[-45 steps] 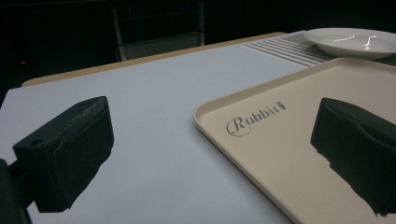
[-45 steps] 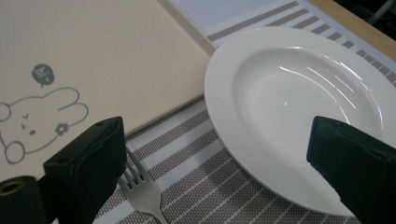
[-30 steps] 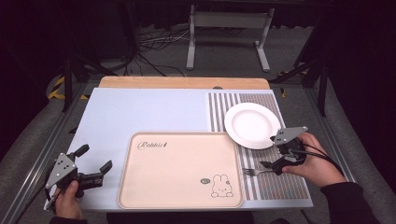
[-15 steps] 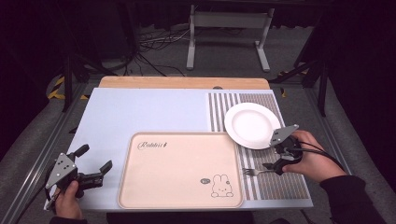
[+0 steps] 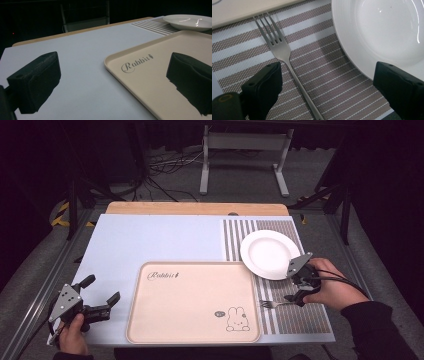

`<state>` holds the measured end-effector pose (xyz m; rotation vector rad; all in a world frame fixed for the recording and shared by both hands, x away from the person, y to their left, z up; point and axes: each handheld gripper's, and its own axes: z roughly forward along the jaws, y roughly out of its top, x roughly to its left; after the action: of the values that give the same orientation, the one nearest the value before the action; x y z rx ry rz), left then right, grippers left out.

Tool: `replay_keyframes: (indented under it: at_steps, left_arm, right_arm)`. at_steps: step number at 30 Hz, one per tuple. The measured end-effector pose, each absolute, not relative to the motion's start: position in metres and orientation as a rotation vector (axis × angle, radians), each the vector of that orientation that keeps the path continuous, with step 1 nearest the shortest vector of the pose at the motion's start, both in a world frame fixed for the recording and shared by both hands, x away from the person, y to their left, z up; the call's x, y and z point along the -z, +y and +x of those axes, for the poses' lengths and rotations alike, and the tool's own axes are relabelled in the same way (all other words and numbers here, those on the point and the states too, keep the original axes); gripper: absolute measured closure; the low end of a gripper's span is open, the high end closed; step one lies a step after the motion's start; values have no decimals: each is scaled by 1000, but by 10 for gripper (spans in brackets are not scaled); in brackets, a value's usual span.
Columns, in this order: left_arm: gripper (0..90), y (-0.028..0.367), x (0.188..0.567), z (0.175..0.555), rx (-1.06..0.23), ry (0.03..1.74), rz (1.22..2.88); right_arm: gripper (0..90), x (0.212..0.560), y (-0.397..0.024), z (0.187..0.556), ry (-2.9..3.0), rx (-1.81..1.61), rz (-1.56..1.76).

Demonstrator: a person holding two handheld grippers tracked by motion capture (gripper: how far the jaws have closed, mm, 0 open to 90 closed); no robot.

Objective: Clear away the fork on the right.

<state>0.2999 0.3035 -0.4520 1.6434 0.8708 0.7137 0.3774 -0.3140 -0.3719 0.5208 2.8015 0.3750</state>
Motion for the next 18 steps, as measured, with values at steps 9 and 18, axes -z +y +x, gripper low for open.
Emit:
replay_keyframes:
  at_steps: [9, 18]
  left_arm:
    - [1, 304, 452, 300, -713, 871, 1644]
    - [1, 303, 452, 300, -713, 873, 1642]
  right_arm:
    - [94, 375, -315, 381, 2829, -288, 496]
    - [215, 383, -315, 382, 2904, -237, 397]
